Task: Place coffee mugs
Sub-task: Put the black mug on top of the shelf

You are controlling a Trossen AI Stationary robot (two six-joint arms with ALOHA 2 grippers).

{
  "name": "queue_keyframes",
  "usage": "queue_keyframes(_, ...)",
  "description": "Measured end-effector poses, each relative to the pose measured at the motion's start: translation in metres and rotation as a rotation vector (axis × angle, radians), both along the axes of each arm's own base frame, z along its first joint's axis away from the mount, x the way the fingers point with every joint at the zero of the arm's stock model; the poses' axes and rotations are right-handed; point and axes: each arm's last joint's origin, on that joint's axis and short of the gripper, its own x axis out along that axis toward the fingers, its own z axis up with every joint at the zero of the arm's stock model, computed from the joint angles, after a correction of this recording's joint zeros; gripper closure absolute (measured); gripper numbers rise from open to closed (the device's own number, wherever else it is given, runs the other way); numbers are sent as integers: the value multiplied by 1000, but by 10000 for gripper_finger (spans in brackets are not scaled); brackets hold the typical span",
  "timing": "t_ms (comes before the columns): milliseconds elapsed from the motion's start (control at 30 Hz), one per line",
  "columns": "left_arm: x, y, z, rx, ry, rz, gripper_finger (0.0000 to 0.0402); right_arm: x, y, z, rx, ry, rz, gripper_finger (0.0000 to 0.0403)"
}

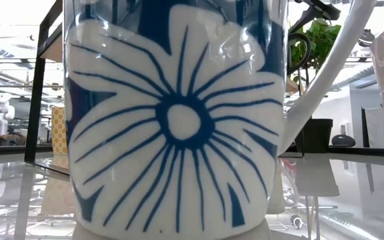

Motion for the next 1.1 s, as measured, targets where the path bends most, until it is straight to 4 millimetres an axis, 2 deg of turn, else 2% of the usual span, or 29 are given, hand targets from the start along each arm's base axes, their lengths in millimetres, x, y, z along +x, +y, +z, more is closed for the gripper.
queue_keyframes(100, -5, -5, 21, -9, -70, 3, 381, 3, -1, -2, 0, 13, 4, 188)
queue_keyframes(267, -8, -16, 42, -80, -189, -23, 381, 13, -3, -5, -3, 17, 16, 188)
queue_keyframes(467, 2, -42, 47, -155, -254, -63, 381, 17, -4, -1, -28, -27, 32, 188)
queue_keyframes(600, 21, -64, 42, -69, -245, -154, 381, 12, -3, 2, -39, -45, 36, 188)
queue_keyframes(700, 35, -77, 30, -29, -184, -192, 381, 7, -2, 4, -45, -52, 37, 188)
queue_keyframes(933, 65, -94, 0, -55, -89, -240, 381, -1, 1, 8, -49, -67, 36, 188)
queue_keyframes(1100, 76, -102, -16, -75, -18, -265, 371, -5, 2, 9, -49, -70, 38, 188)
